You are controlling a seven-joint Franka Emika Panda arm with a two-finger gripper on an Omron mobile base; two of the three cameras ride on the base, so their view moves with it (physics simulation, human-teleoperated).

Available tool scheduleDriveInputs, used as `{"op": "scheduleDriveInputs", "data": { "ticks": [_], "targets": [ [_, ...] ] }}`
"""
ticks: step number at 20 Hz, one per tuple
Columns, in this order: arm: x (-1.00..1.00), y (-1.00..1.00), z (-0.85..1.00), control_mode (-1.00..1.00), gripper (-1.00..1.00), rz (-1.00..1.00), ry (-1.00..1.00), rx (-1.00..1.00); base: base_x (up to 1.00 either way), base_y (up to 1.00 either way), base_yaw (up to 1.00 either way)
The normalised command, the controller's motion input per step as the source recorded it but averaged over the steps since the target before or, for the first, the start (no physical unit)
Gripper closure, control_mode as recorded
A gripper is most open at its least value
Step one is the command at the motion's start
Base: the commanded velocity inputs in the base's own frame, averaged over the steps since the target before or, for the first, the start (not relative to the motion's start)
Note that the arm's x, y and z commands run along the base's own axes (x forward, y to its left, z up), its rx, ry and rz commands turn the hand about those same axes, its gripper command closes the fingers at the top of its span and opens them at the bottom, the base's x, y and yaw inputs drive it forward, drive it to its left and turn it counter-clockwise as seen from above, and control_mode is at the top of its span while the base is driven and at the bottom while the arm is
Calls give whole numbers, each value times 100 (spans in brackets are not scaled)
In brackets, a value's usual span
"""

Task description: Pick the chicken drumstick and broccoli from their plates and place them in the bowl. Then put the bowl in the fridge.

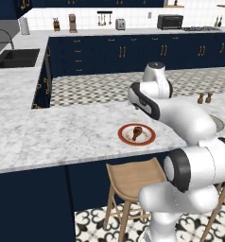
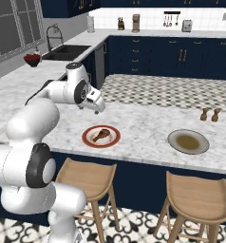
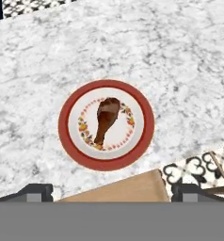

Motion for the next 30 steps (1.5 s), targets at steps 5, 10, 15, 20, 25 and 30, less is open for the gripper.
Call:
{"op": "scheduleDriveInputs", "data": {
  "ticks": [5, 10, 15, 20, 25, 30],
  "targets": [
    [58, -11, -53, -100, -100, -21, 1, 2, 0, 0, 0],
    [24, 6, -43, -100, -100, -2, 1, 3, 0, 0, 0],
    [11, 0, -47, -100, -100, 0, 9, 6, 0, 0, 0],
    [23, -1, -36, -100, -100, 0, 2, 6, 0, 0, 0],
    [25, -8, -36, -100, -100, 0, 3, 0, 0, 0, 0],
    [33, 0, -29, -100, -100, 0, 1, 0, 0, 0, 0]
  ]
}}
